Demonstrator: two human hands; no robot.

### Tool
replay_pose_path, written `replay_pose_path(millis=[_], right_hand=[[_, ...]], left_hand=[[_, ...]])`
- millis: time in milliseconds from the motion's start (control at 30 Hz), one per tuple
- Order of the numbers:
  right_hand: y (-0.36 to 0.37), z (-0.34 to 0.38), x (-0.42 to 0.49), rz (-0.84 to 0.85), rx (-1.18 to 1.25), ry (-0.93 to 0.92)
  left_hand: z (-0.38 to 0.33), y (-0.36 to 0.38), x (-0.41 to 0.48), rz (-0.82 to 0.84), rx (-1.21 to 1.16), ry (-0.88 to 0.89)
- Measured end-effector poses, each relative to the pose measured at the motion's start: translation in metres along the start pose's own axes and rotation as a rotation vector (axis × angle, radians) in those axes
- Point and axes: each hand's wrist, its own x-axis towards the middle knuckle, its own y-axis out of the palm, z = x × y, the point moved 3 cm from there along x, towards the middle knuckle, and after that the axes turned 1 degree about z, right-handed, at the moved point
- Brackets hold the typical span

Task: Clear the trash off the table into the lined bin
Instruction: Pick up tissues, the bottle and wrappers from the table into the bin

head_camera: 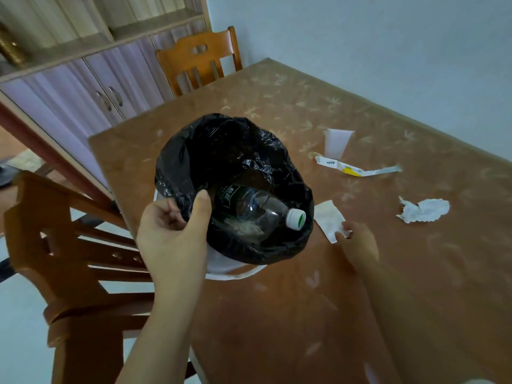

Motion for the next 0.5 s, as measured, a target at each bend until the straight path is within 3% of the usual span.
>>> replay_pose_path(millis=[200, 500], right_hand=[[0.011, -0.001, -0.007, -0.039, -0.076, -0.014], [0.017, -0.003, -0.027, -0.105, 0.015, -0.021]], left_hand=[[0.002, -0.003, -0.002, -0.023, 0.004, -0.008], [0.005, -0.013, -0.009, -0.018, -0.019, -0.042]])
